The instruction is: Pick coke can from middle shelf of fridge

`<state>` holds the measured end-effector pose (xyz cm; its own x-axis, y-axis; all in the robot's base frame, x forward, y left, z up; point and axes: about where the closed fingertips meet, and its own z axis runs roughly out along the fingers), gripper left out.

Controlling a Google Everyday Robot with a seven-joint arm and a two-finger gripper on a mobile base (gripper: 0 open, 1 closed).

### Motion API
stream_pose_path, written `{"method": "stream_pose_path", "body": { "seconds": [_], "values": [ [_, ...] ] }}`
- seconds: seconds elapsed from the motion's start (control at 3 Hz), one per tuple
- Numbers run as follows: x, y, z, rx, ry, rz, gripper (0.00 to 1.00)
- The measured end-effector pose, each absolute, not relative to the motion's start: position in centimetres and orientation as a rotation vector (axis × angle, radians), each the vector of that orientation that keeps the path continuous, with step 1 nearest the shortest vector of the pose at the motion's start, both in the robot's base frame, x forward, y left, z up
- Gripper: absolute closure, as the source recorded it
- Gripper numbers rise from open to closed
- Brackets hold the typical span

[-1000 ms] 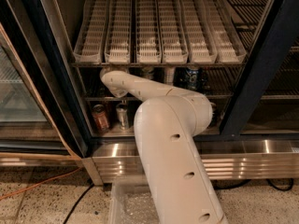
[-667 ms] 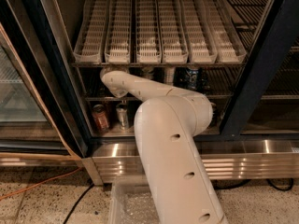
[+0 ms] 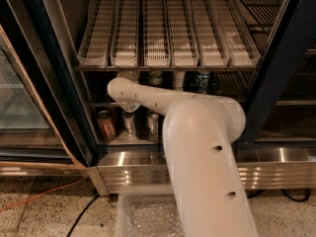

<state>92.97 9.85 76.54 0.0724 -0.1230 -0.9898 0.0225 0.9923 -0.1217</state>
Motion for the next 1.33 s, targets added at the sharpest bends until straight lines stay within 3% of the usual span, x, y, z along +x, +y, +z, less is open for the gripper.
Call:
{"method": "stream_pose_path", "body": {
  "seconds": [1.33],
  "values": [
    [85.1,12.1,78.8,-0.13,1.451,0.084,1.0]
  ]
}}
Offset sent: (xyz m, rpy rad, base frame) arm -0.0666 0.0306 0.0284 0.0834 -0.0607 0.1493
